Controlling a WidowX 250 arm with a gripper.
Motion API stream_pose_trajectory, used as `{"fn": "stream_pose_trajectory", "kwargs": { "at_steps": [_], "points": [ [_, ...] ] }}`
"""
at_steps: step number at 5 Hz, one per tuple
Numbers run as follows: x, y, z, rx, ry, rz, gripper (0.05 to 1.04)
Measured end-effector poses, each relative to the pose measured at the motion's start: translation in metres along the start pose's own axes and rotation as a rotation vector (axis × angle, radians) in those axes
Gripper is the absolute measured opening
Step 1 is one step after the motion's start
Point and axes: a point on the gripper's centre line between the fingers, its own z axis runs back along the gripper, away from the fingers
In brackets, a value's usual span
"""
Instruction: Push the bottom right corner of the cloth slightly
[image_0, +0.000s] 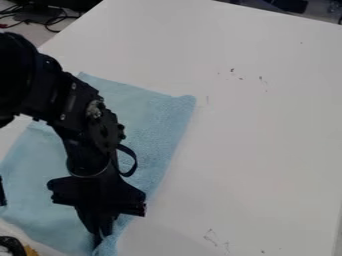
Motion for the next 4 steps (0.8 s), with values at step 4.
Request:
{"fn": "stream_pose_trajectory", "kwargs": {
  "at_steps": [4],
  "points": [
    [0.029, -0.035, 0.049, 0.127, -0.09, -0.13, 0.059]
  ]
}}
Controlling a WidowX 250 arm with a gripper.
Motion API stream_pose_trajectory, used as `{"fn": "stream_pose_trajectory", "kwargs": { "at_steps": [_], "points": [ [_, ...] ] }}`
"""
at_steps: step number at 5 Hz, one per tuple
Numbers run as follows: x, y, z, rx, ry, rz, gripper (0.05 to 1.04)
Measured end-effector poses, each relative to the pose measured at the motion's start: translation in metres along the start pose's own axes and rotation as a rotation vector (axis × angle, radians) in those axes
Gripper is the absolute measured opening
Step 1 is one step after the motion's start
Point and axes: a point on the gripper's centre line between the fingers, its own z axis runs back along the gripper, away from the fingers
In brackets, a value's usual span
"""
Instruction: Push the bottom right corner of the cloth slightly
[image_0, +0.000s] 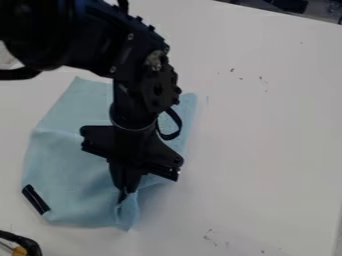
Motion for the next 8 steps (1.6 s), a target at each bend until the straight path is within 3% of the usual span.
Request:
{"fn": "stream_pose_trajectory", "kwargs": {
  "at_steps": [2, 3, 4, 5, 6, 7, 8],
  "points": [
    [-0.011, -0.049, -0.023, -0.059, -0.022, 0.001, 0.059],
    [-0.012, -0.059, -0.023, -0.071, -0.049, 0.012, 0.083],
    [-0.013, -0.065, -0.026, -0.073, -0.058, 0.033, 0.241],
    [-0.012, -0.065, -0.025, -0.074, -0.053, 0.018, 0.51],
    [-0.009, -0.057, -0.015, -0.035, -0.025, 0.001, 0.816],
    [-0.001, -0.049, 0.004, -0.031, -0.028, -0.005, 1.005],
    [0.006, -0.043, 0.015, -0.04, -0.026, -0.016, 1.003]
  ]
}}
